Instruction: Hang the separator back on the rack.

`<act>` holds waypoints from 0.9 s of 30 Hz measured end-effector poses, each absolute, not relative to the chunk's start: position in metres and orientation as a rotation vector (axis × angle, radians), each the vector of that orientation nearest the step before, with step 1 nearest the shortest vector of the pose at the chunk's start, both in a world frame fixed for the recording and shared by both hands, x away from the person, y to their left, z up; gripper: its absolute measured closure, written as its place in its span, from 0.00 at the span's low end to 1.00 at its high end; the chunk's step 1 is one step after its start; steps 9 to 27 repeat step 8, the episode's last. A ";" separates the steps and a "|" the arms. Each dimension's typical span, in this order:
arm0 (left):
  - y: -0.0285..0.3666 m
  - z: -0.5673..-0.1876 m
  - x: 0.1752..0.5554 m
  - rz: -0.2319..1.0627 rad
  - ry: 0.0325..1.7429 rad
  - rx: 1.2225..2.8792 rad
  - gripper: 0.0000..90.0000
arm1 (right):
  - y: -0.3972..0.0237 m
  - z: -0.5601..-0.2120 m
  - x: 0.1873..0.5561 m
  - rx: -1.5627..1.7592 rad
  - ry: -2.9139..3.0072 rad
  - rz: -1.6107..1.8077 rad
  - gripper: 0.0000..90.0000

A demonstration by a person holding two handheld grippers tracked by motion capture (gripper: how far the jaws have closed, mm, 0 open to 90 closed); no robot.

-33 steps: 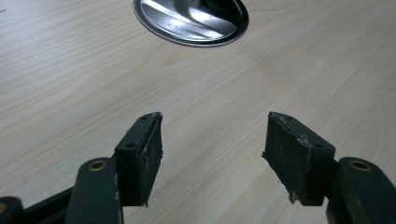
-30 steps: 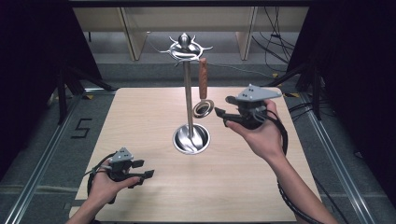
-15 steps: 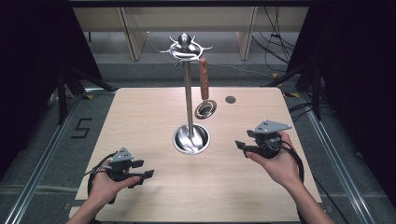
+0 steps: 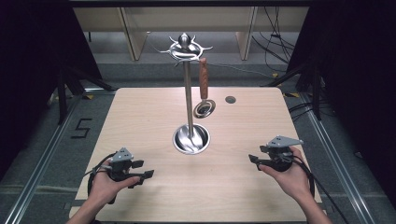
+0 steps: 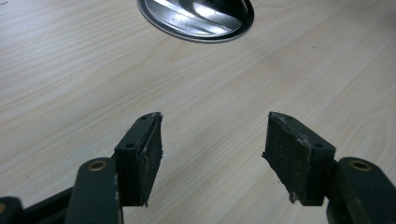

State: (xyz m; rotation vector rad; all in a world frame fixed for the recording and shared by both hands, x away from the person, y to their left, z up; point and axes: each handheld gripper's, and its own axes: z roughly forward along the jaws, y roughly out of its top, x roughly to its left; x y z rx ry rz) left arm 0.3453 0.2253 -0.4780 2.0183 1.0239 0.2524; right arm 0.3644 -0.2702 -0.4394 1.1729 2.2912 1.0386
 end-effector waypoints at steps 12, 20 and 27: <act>0.226 -0.477 0.347 0.246 1.015 2.021 0.40 | -0.282 -0.447 0.363 1.266 2.228 1.077 0.46; 0.226 -0.477 0.347 0.246 1.015 2.021 0.40 | -0.282 -0.447 0.363 1.266 2.228 1.077 0.46; 0.226 -0.477 0.347 0.246 1.015 2.021 0.40 | -0.282 -0.447 0.363 1.266 2.228 1.077 0.46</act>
